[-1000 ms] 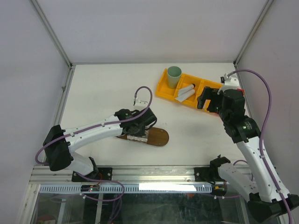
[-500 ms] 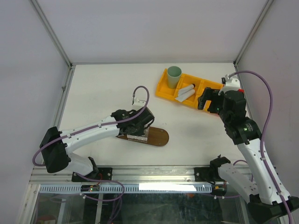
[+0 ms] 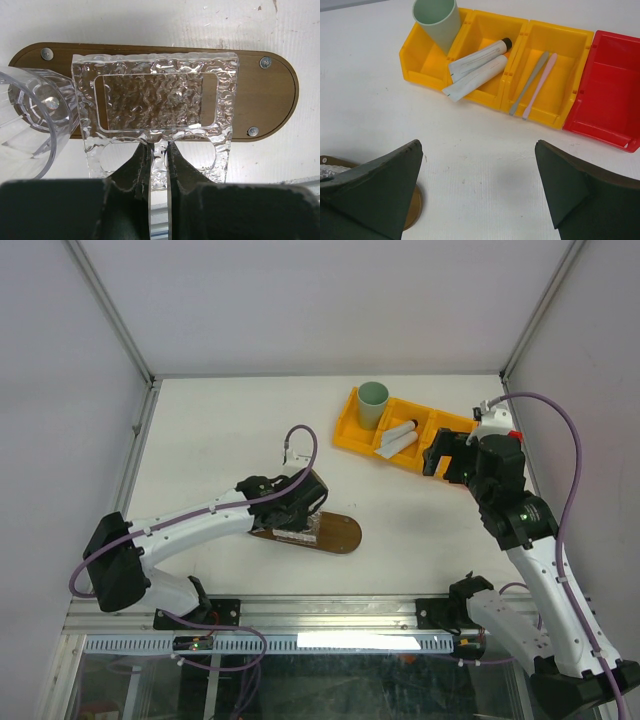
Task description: Prepare toiletry sets of a toothbrush and toothpaste on the tray
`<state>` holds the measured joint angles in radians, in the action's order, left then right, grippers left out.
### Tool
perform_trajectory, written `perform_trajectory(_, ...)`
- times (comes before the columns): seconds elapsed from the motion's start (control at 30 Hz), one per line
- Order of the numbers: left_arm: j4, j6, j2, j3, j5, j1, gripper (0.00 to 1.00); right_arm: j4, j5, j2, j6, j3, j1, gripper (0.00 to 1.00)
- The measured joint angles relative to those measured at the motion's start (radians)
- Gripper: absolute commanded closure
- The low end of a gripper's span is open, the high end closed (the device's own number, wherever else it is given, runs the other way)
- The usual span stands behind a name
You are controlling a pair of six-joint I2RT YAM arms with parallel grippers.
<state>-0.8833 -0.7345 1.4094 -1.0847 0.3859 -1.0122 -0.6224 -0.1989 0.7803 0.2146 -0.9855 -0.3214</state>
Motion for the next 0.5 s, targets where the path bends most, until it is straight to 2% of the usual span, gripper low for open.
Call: perform_trajectory(0.5,0.019,0.022,-0.013,0.016,-0.006,0.013,1.0,0.0,-0.002,0.0,0.0,0.0,0.0,0.01)
